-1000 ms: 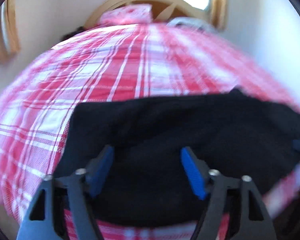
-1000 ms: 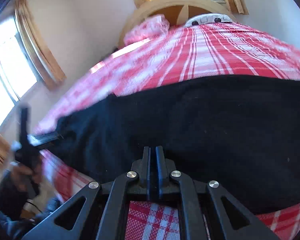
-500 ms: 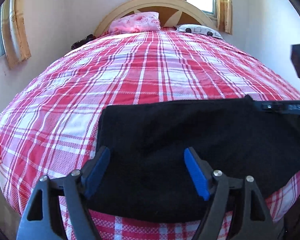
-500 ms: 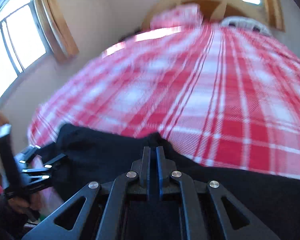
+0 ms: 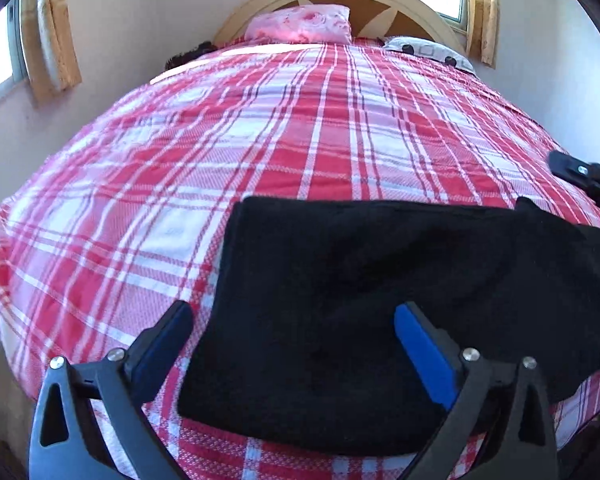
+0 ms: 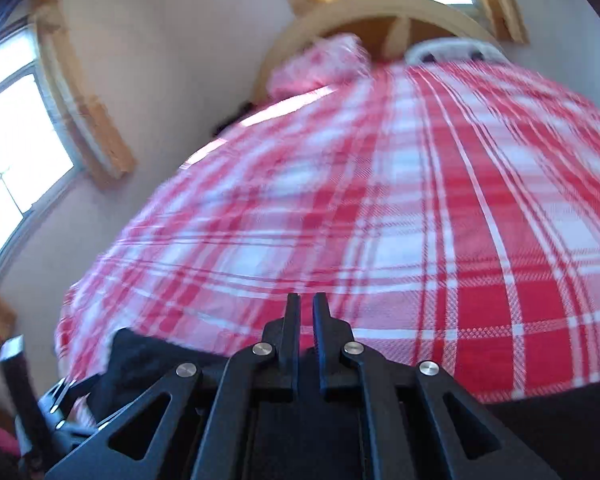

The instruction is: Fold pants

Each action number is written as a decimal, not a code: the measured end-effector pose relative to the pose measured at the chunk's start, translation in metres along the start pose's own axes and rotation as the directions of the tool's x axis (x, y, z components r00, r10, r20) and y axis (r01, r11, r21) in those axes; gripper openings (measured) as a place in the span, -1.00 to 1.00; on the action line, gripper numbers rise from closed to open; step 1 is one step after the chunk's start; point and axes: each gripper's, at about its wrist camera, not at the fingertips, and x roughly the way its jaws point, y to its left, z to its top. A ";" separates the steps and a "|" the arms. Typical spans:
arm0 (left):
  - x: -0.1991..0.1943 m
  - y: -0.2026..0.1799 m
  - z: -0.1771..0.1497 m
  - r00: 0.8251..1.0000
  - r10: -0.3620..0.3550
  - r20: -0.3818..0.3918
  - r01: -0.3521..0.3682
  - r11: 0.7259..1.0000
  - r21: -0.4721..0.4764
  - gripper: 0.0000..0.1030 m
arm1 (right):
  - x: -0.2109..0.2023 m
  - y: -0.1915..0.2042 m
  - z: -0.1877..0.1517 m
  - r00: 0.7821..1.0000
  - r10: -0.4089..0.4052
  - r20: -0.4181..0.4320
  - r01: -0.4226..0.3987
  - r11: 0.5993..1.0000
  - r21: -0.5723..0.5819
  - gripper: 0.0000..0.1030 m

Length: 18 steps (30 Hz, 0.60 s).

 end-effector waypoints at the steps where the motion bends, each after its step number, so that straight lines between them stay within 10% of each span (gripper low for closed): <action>1: -0.005 -0.004 0.002 1.000 0.007 0.015 -0.007 1.000 0.016 0.99 | -0.012 0.007 -0.004 1.000 0.019 0.007 -0.018 1.000 -0.016 -0.87; 14: -0.040 -0.092 0.033 0.990 -0.093 0.108 0.074 0.982 0.172 1.00 | -0.110 -0.029 -0.070 0.999 -0.045 0.003 0.043 0.980 0.195 -0.86; 18: -0.044 -0.126 0.032 0.989 -0.136 0.053 0.122 0.971 0.203 1.00 | -0.142 -0.067 -0.078 0.980 -0.196 0.013 0.184 0.938 0.294 -0.86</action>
